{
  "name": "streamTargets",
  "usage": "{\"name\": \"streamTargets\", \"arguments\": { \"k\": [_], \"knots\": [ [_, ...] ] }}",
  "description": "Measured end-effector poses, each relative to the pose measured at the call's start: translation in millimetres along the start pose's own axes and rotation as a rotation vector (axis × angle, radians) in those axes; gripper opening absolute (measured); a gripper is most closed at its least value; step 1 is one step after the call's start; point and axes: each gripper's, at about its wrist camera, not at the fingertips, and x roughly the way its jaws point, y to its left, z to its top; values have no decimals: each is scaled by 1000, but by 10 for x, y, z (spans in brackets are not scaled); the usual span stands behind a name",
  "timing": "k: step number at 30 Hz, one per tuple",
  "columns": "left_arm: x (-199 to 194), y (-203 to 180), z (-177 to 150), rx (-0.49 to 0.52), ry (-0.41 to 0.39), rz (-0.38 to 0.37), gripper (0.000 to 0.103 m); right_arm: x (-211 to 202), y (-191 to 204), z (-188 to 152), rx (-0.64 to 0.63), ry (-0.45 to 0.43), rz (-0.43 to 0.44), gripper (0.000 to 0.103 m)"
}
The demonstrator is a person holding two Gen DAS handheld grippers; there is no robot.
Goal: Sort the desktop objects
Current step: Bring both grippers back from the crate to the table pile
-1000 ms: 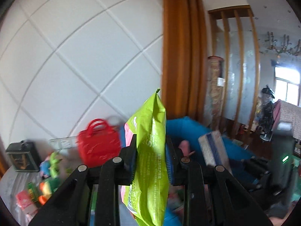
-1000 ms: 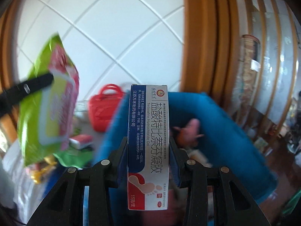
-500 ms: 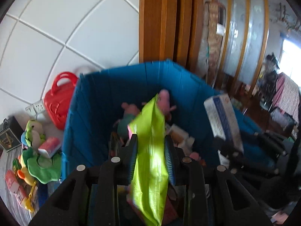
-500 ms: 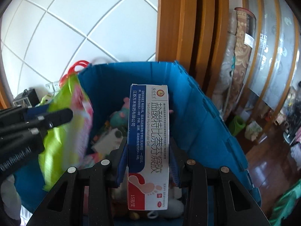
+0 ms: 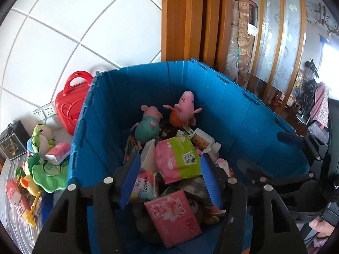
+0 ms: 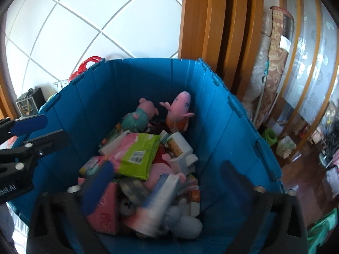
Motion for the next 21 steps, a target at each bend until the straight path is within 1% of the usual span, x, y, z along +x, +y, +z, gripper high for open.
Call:
{"name": "streamTargets", "arguments": {
  "k": [3,6,9,13,16,18,21],
  "knots": [
    [-126,36,-46,-6,-27,10,58,-120,20,-37,-16,-36,-10,103],
    [-287,109,-96,-26,-65,26,59,-262,35,-67,-3,-78,26,103],
    [-444,215,-145,-51,-100,51,63,-381,105,-64,-10,-125,66,103],
    [-648,379,-230,-82,-137,96,64,-504,268,-34,-33,-183,156,103],
    [-835,557,-321,-112,-169,145,64,-558,472,13,-42,-216,232,103],
    [-977,730,-406,-143,-188,185,64,-579,622,38,-60,-231,278,103],
    [-1151,1018,-547,-193,-200,245,64,-635,889,60,-76,-261,369,103]
  ]
}}
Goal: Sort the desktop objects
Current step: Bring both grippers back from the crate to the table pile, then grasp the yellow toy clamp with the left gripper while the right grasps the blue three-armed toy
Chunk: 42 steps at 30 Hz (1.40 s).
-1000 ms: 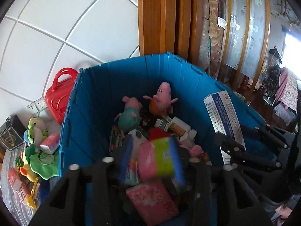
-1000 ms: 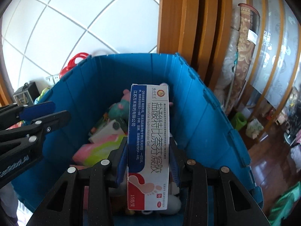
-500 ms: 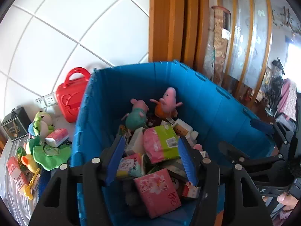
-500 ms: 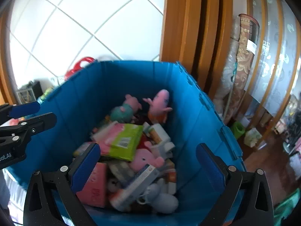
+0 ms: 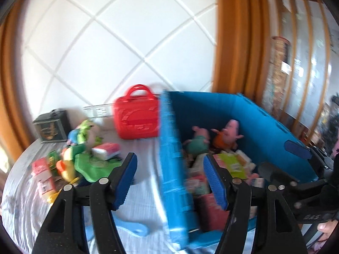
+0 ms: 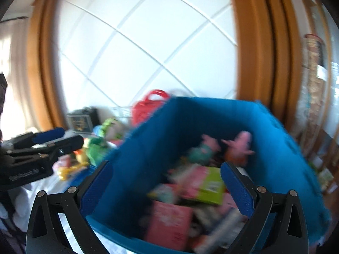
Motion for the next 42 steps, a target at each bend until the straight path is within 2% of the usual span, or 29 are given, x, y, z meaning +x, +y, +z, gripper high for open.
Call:
{"name": "streamTargets", "arguments": {
  "k": [4,8,12,16,20,25,30,35,37,42],
  "knots": [
    [-67,494,-86,-76,9,64,64,79,369,78,13,-27,101,103],
    [-139,1045,-215,-121,12,112,64,162,787,132,-22,-31,128,103],
    [-221,1640,-346,-157,13,129,64,295,1312,145,-48,-24,149,103],
    [-268,2249,-493,-162,29,146,64,447,1830,103,-43,-10,156,103],
    [-233,2860,-682,-181,79,162,64,656,2370,10,-61,15,119,103],
    [-129,3528,-958,-193,153,185,64,1036,2867,-206,-57,133,68,103],
    [141,3997,-1257,-230,265,183,64,1456,3044,-511,-24,275,31,103],
    [435,4139,-1540,-257,354,175,64,1906,2961,-844,-2,424,-11,103],
    [538,4151,-1633,-255,381,182,64,2095,2882,-973,14,471,0,103],
    [836,4198,-1844,-267,474,222,64,2445,2693,-1162,42,519,6,103]
  ]
}}
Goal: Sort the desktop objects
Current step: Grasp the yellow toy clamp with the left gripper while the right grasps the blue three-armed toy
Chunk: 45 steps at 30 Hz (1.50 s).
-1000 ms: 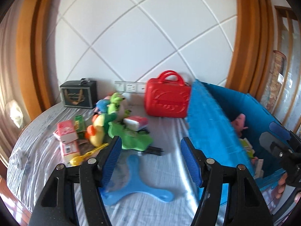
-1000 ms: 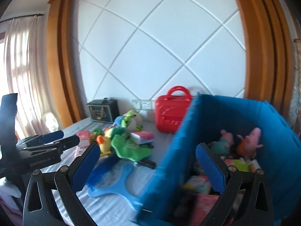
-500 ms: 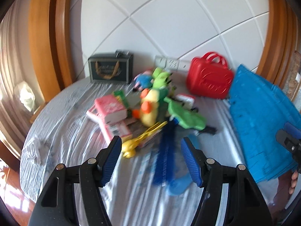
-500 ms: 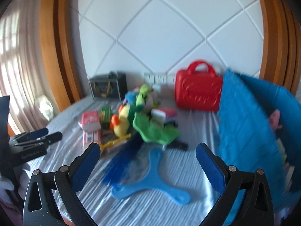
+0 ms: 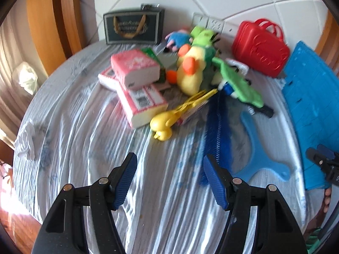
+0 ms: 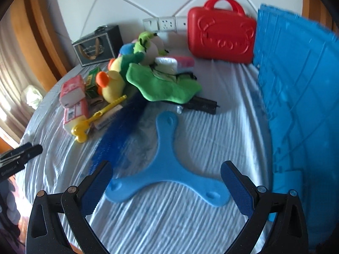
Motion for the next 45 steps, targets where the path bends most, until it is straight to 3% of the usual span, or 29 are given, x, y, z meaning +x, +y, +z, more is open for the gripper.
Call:
{"name": "streamTargets", "arguments": {
  "k": [4,11,23,28,36,40,44,45],
  "knots": [
    [280,92,-17,-33,56,13,64,334,-142,-26,-2,59,-3,103],
    [780,193,227,9,109,39,64,614,-298,-173,48,144,-43,103],
    [1531,90,519,186,185,-93,64,844,-323,-492,295,220,-178,103],
    [1690,102,495,235,208,-136,64,1021,-147,-523,363,241,-171,103],
    [1708,50,682,295,176,-217,64,1233,168,-452,407,260,-170,103],
    [1752,-30,662,363,212,-193,64,1296,225,-443,447,276,-189,103],
    [1749,44,577,358,244,-215,57,1309,239,-476,485,280,-184,102],
    [1753,71,568,351,243,-218,56,1310,239,-478,492,277,-189,98]
  ]
}}
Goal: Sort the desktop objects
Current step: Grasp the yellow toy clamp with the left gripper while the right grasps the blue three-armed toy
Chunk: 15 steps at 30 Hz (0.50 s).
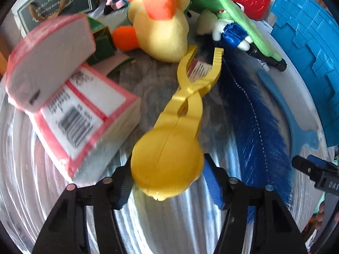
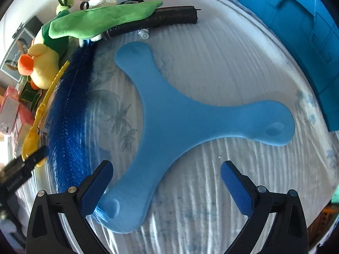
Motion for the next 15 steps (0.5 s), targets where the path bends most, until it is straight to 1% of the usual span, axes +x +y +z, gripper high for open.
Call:
{"name": "streamTargets", "arguments": {
  "k": [1,2,3,6,8,9,10,11,13,15],
  "knots": [
    [-8,16,-14,-3,-12,2,52,3,-2,2,8,-3,-6,95],
    [-13,36,-8,-6,-15,7,49,10,-4,7,16,-5,-10,86],
    [-12,49,3,-9,-13,7,48,22,-4,12,22,-3,-11,82],
    [-6,69,44,-17,-18,5,48,39,42,34,13,-20,-39,75],
    [0,0,37,-21,-30,1,48,48,84,46,5,-31,-53,73],
    [14,0,35,-22,-33,2,47,55,102,48,-1,-35,-68,69],
    [10,-10,34,-25,-36,-3,44,63,136,44,-21,-46,-102,65],
    [-14,-18,21,-31,-47,-13,43,67,157,37,-37,-52,-124,64],
    [-98,-34,-18,-37,-78,-18,42,57,155,12,-45,-63,-127,59],
    [-237,-41,-49,-28,-122,-7,39,26,121,-15,-43,-66,-122,47]
  ]
}}
